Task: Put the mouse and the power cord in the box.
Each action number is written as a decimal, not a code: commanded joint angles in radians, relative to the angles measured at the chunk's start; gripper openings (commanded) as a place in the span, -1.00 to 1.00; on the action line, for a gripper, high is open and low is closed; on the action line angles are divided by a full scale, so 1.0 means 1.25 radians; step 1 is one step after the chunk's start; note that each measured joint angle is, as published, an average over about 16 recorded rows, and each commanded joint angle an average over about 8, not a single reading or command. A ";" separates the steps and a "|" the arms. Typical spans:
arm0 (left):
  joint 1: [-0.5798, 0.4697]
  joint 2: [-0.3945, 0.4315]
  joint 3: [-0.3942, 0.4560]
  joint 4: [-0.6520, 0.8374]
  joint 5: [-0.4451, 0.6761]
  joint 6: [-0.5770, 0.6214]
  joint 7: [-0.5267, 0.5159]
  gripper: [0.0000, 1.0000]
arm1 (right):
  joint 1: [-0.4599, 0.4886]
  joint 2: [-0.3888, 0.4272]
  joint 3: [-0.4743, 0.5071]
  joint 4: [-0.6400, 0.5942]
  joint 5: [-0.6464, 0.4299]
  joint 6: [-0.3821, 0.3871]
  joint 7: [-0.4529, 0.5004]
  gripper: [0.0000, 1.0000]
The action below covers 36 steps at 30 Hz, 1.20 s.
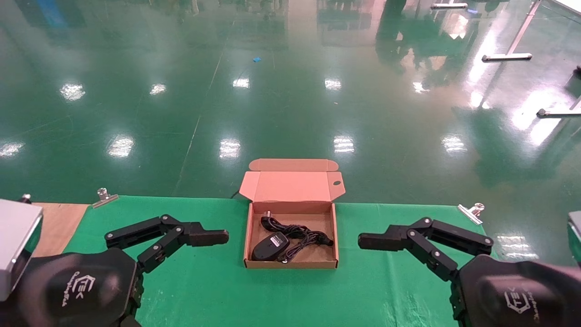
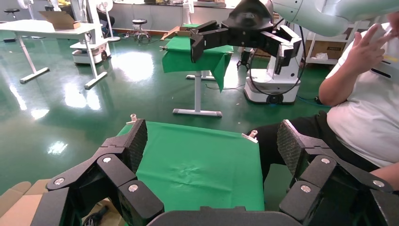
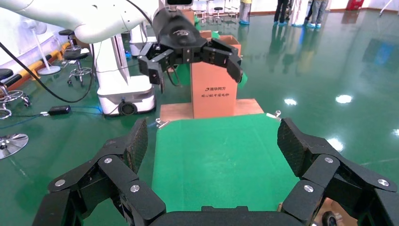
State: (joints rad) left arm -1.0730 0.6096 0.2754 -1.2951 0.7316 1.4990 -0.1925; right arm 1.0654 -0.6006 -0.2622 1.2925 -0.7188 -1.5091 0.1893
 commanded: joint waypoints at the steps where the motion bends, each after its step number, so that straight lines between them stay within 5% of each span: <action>1: 0.001 -0.001 -0.002 -0.006 0.001 0.002 -0.003 1.00 | -0.008 0.010 0.015 0.007 0.010 -0.012 0.002 1.00; 36: -0.001 0.001 0.003 0.008 0.000 -0.003 0.003 1.00 | 0.007 -0.008 -0.013 -0.006 -0.009 0.011 -0.001 1.00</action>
State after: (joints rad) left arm -1.0741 0.6110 0.2788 -1.2853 0.7318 1.4958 -0.1884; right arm 1.0735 -0.6104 -0.2784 1.2846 -0.7296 -1.4963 0.1879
